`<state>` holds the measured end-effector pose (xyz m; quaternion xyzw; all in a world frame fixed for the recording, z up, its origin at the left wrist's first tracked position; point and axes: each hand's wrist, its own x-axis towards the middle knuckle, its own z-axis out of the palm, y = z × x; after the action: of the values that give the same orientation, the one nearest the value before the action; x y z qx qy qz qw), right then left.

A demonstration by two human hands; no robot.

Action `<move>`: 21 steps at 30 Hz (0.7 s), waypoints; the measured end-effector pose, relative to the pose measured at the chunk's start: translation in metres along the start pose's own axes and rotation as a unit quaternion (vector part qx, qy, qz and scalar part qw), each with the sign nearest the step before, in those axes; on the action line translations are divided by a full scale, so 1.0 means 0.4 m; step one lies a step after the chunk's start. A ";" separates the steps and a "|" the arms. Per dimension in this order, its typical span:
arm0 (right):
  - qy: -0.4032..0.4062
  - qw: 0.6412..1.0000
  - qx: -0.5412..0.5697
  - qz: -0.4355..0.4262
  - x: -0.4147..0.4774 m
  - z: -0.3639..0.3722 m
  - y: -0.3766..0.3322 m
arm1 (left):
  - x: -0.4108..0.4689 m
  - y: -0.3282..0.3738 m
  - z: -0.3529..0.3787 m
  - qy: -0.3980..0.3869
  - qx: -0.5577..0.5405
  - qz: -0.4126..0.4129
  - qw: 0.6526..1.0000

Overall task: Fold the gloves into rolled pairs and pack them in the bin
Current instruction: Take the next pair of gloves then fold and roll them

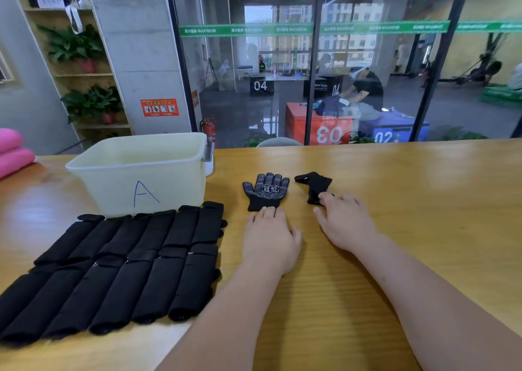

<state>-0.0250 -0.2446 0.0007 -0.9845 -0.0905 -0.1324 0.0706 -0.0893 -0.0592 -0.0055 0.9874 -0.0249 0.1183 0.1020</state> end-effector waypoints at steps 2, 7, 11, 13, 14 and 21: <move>0.001 1.000 0.017 0.006 -0.043 -0.019 0.005 | -0.008 0.007 -0.016 -0.004 0.029 0.015 0.999; 0.028 0.997 0.064 0.022 -0.124 -0.039 0.018 | -0.044 0.035 -0.066 0.009 0.079 0.060 0.995; 0.089 0.982 0.160 0.049 -0.173 -0.044 0.038 | -0.109 0.018 -0.048 0.078 0.049 0.106 0.990; 0.092 0.980 0.169 0.053 -0.185 -0.056 0.036 | -0.126 0.000 -0.038 0.102 0.000 0.112 0.988; 0.086 0.981 0.164 0.055 -0.188 -0.061 0.032 | -0.129 -0.006 -0.036 0.108 -0.018 0.113 0.987; 0.121 0.970 0.205 0.044 -0.185 -0.060 0.031 | -0.123 -0.008 -0.030 0.119 -0.047 0.104 0.986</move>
<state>-0.0985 -0.2723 0.0018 -0.9288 -0.0628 -0.2255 0.2874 -0.1395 -0.0522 -0.0063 0.9525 -0.1202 0.2436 0.1375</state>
